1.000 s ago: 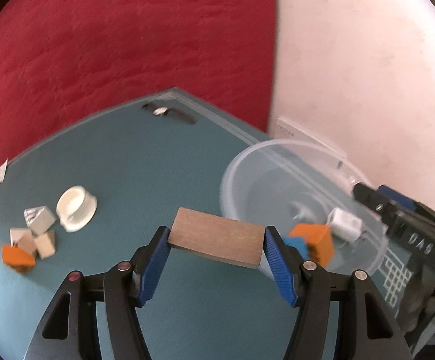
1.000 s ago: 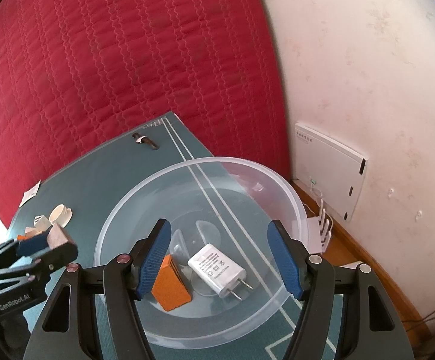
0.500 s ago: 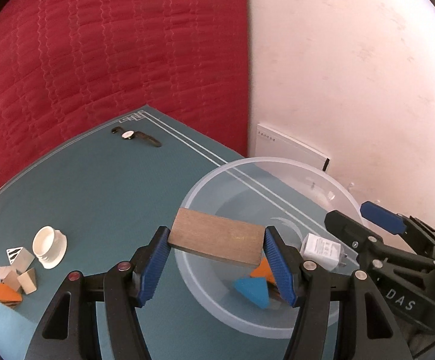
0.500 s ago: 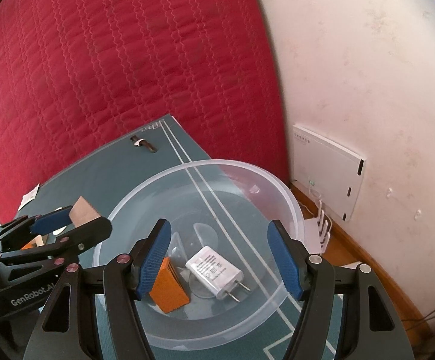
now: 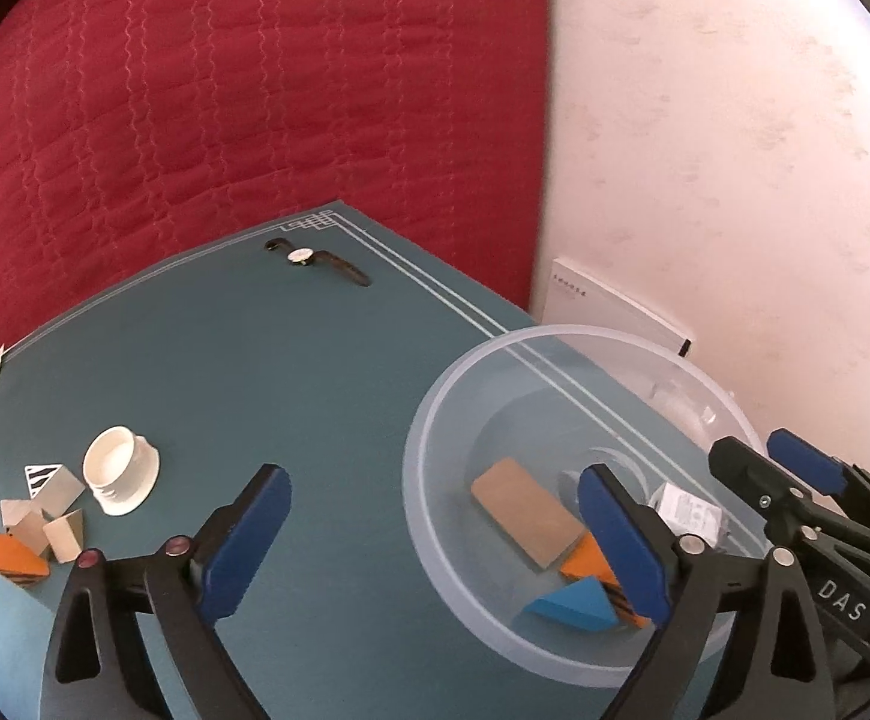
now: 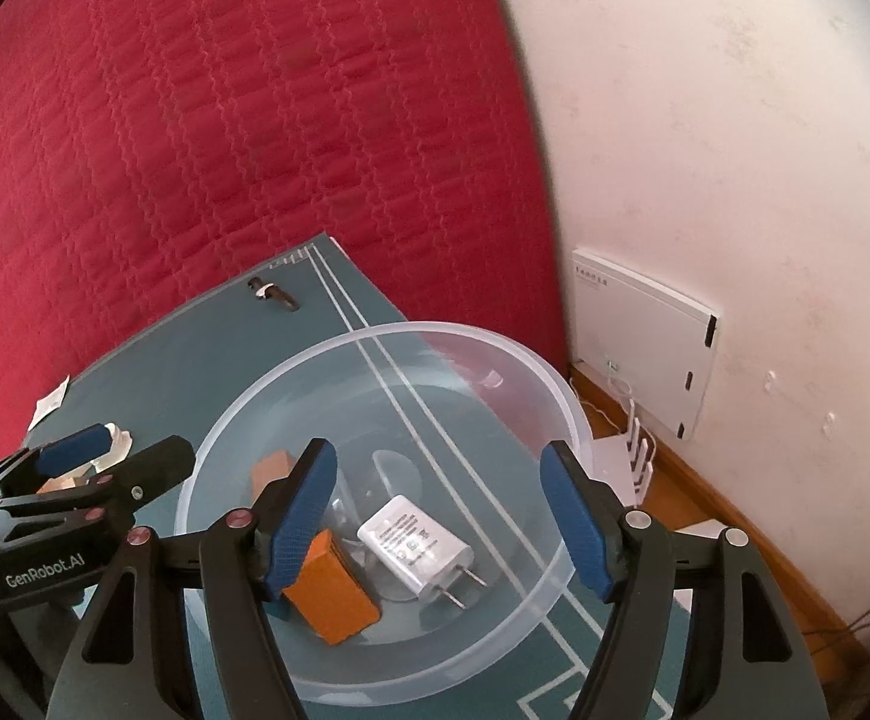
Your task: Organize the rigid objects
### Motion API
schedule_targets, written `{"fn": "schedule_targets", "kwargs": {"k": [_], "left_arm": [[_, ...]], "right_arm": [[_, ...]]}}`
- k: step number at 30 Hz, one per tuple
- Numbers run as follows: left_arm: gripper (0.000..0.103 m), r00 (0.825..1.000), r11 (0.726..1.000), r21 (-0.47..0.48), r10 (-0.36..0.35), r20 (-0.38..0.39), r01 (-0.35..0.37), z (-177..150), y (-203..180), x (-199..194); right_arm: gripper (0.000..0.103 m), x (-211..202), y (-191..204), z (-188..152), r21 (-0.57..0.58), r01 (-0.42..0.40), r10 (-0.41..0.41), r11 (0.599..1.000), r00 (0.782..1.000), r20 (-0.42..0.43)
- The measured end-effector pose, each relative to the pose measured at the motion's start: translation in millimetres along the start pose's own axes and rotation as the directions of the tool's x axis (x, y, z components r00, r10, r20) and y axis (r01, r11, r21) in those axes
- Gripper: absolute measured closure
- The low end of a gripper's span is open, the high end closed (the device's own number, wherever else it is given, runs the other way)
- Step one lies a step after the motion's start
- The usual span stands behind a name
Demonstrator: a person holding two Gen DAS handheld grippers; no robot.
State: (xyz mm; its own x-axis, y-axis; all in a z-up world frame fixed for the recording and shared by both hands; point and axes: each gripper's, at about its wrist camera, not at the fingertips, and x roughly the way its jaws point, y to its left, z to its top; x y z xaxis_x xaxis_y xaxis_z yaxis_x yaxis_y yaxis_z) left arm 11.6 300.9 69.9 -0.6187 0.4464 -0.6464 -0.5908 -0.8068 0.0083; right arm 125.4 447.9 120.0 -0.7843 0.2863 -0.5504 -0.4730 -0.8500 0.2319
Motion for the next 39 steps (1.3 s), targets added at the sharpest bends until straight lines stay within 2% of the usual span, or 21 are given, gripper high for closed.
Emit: {"fn": "schedule_targets", "kwargs": {"k": [10, 20, 39], "left_arm": [[0.001, 0.996, 0.996, 0.030, 0.083, 0.034, -0.084, -5.5, 2.9, -10.1], [0.001, 0.991, 0.991, 0.005, 0.134, 0.024, -0.134, -13.7, 18.0, -14.0], [0.001, 0.984, 0.981, -0.083, 0.177, -0.001, -0.176, -35.5, 60.1, -27.9]], "right_arm": [[0.030, 0.7, 2.0, -1.7, -0.016, 0.010, -0.010, 1.000, 1.000, -0.008], [0.030, 1.9, 4.9, -7.4, -0.046, 0.014, -0.015, 0.999, 1.000, -0.014], [0.030, -2.9, 32.3, -20.0, -0.150, 0.048, -0.045, 0.987, 0.999, 0.020]]}}
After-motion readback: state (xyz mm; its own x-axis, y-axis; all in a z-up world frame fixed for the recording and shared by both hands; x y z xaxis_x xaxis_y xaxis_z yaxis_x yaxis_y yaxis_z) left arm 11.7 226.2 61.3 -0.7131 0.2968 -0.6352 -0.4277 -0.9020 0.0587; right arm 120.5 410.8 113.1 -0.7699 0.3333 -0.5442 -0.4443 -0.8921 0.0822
